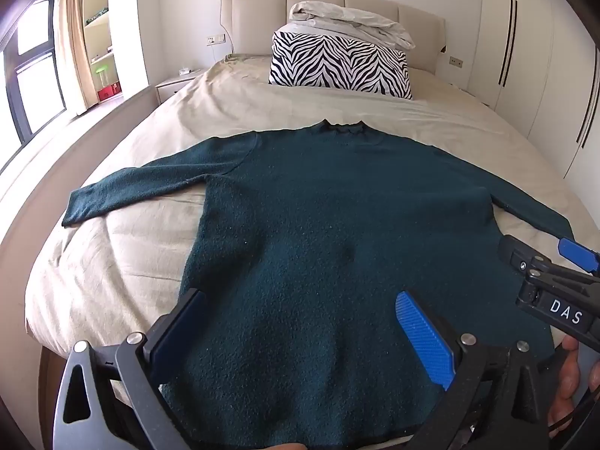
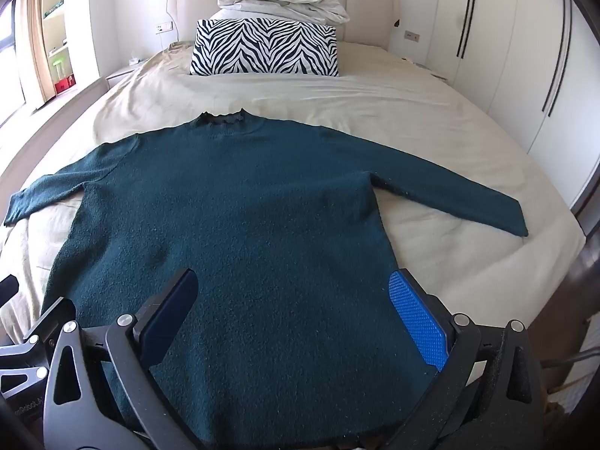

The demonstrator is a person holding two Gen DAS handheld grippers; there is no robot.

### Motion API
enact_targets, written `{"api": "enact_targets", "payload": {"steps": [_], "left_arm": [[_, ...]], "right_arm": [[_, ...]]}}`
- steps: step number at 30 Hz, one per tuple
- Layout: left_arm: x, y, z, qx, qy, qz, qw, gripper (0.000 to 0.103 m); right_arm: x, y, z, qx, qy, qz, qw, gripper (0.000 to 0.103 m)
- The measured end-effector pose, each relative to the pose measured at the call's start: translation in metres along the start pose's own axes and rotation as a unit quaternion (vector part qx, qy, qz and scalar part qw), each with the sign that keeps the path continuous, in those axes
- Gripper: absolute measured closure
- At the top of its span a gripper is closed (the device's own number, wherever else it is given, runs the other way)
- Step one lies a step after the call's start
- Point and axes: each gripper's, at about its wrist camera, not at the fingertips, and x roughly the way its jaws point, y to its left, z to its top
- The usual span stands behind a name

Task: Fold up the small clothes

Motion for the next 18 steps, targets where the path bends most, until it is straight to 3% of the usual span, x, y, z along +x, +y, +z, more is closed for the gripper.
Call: {"api": "enact_targets", "payload": {"steps": [18], "left_arm": [[0.0023, 0.0008, 0.0002, 0.001, -0.005, 0.004, 1.0000, 0.000]], "right_arm": [[0.0003, -0.0001, -0.0016, 0.000, 0.001, 0.001, 1.000, 0.000]]}}
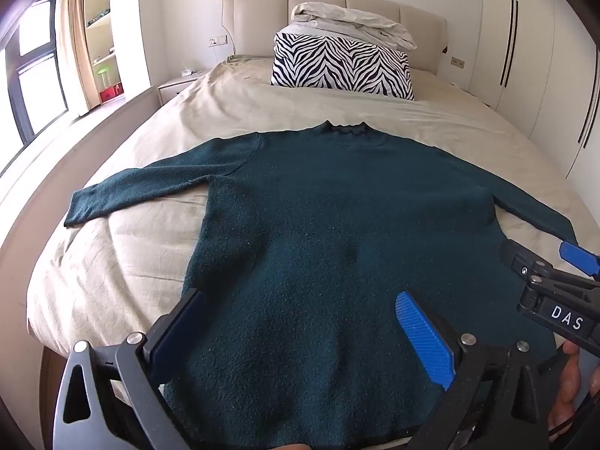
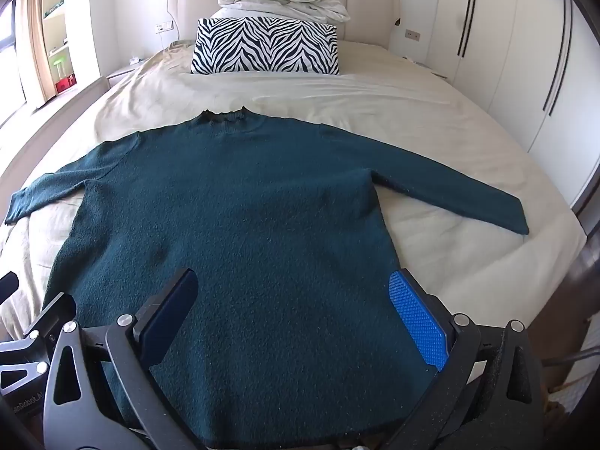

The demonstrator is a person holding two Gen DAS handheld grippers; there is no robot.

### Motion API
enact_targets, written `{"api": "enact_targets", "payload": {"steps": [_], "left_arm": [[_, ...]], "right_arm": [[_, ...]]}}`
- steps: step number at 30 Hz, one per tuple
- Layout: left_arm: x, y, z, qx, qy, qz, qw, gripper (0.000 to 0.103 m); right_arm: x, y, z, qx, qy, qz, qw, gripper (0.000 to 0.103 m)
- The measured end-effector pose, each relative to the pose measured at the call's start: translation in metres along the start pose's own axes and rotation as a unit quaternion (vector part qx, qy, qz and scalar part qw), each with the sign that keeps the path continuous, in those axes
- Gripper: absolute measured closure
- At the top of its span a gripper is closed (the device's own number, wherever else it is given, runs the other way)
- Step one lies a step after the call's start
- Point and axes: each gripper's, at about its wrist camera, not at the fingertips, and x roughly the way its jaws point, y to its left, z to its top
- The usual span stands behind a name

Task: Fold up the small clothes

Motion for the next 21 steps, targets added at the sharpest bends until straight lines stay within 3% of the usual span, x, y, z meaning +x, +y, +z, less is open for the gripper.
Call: {"api": "enact_targets", "payload": {"steps": [21], "left_arm": [[-0.0040, 0.0011, 0.0006, -0.001, -0.002, 0.002, 1.0000, 0.000]], "right_arm": [[0.0006, 0.0004, -0.0015, 0.001, 0.002, 0.001, 1.000, 0.000]]}}
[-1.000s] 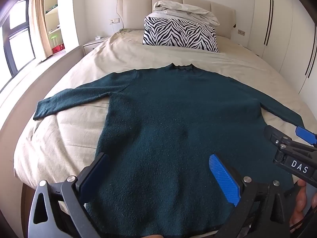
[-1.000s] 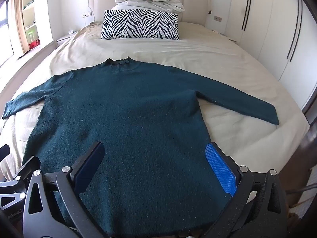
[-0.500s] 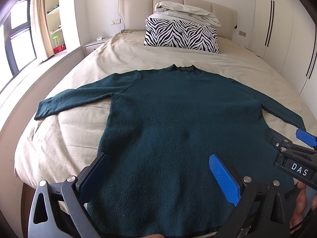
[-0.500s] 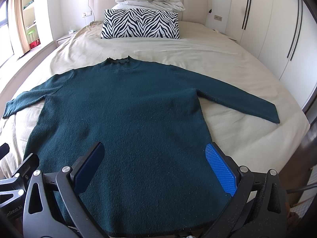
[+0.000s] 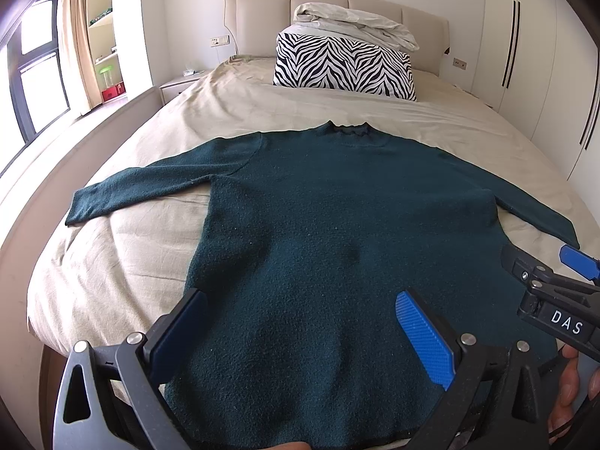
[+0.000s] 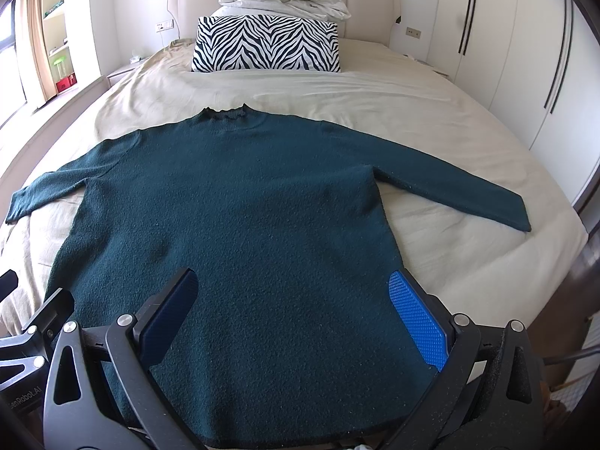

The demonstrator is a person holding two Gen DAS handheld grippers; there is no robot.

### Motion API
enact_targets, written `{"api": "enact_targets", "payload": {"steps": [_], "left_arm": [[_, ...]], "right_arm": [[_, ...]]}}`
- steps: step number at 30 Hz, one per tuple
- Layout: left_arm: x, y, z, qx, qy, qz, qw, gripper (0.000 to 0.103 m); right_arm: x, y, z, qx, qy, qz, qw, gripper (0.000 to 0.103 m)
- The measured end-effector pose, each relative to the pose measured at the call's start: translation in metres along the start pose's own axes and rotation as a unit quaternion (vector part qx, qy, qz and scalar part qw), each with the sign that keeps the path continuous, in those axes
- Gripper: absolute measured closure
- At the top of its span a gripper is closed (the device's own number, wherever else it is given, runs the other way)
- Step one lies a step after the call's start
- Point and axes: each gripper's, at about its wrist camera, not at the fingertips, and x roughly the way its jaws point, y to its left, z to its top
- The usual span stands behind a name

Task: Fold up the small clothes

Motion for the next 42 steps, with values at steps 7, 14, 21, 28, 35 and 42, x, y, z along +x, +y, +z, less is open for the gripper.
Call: {"api": "enact_targets", "payload": {"steps": [7, 14, 21, 28, 35, 42], "left_arm": [[0.000, 0.000, 0.000, 0.000, 0.000, 0.000, 1.0000, 0.000], [0.000, 0.000, 0.000, 0.000, 0.000, 0.000, 1.0000, 0.000], [0.000, 0.000, 0.000, 0.000, 0.001, 0.000, 1.0000, 0.000], [0.000, 0.000, 0.000, 0.000, 0.001, 0.000, 1.0000, 0.000], [0.000, 0.000, 0.000, 0.000, 0.001, 0.000, 1.0000, 0.000], [0.000, 0.000, 0.000, 0.000, 0.002, 0.000, 1.0000, 0.000]], "right_arm": [[-0.001, 0.000, 0.000, 0.000, 0.001, 0.000, 1.000, 0.000], [0.000, 0.001, -0.002, 0.001, 0.001, 0.001, 1.000, 0.000], [0.002, 0.002, -0.003, 0.001, 0.002, 0.001, 1.000, 0.000], [0.004, 0.004, -0.004, 0.001, 0.002, 0.001, 1.000, 0.000], [0.003, 0.005, -0.008, 0.002, 0.003, 0.002, 1.000, 0.000], [0.008, 0.008, -0.015, 0.002, 0.006, 0.002, 1.000, 0.000]]}}
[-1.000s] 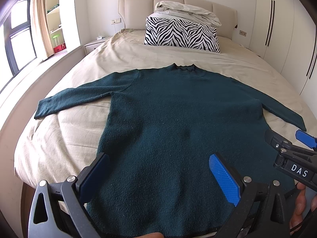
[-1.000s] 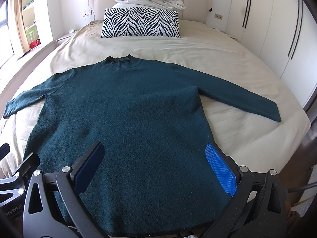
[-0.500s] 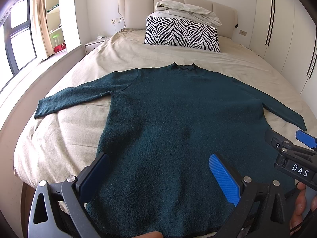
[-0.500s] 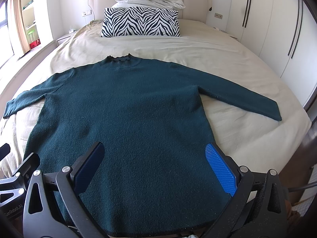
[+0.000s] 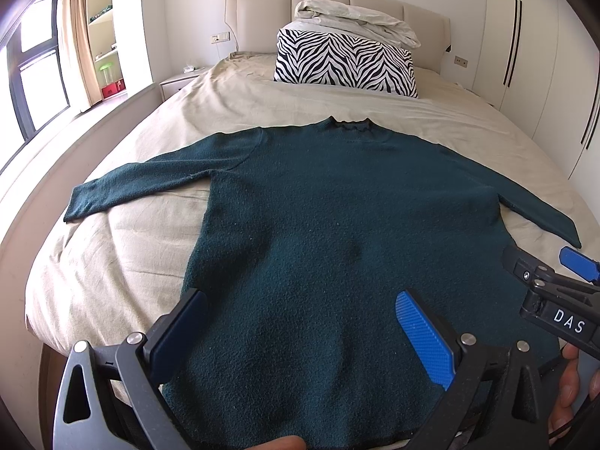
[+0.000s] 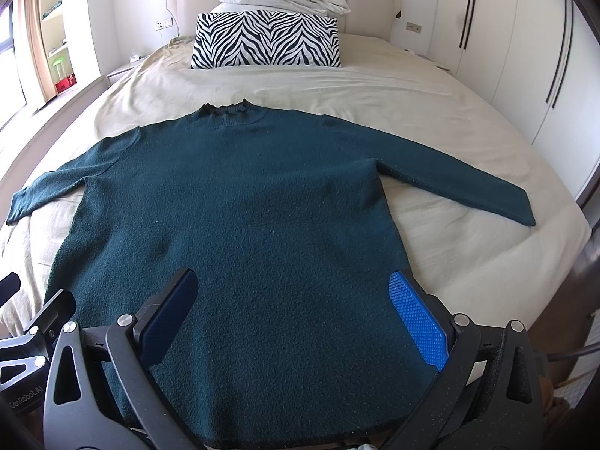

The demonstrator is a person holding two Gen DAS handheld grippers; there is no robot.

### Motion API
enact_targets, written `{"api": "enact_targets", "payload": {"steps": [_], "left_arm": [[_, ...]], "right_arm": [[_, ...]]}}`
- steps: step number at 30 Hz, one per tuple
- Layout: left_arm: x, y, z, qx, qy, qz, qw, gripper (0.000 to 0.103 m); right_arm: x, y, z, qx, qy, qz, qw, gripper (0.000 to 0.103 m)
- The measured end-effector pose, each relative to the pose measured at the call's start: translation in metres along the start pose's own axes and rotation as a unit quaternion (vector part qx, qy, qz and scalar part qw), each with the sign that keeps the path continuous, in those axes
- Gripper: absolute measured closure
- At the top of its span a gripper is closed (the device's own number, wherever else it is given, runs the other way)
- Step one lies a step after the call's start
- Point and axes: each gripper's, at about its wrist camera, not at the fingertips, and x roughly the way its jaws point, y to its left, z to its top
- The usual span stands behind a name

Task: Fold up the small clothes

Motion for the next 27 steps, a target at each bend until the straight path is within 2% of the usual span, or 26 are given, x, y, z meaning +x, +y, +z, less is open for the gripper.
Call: {"api": "enact_targets", "payload": {"steps": [13, 19, 23, 25, 27], "left_arm": [[0.001, -0.003, -0.004, 0.003, -0.003, -0.005, 1.0000, 0.000], [0.005, -0.010, -0.006, 0.027, -0.018, -0.017, 0.9993, 0.000], [0.016, -0.006, -0.005, 0.042, -0.009, -0.007, 0.9990, 0.000], [0.018, 0.002, -0.002, 0.028, -0.015, -0.002, 0.9995, 0.000], [0.022, 0.012, 0.004, 0.008, -0.017, -0.021, 0.9996, 0.000]], "right_arm": [[0.005, -0.001, 0.006, 0.004, 0.008, 0.004, 1.000, 0.000], [0.018, -0.024, 0.008, 0.042, 0.017, 0.032, 0.998, 0.000], [0.036, -0.081, 0.013, 0.119, 0.016, 0.072, 0.990, 0.000], [0.049, -0.130, 0.015, 0.184, 0.002, 0.085, 0.979, 0.000], [0.064, -0.184, 0.013, 0.254, -0.004, 0.090, 0.963, 0.000]]}}
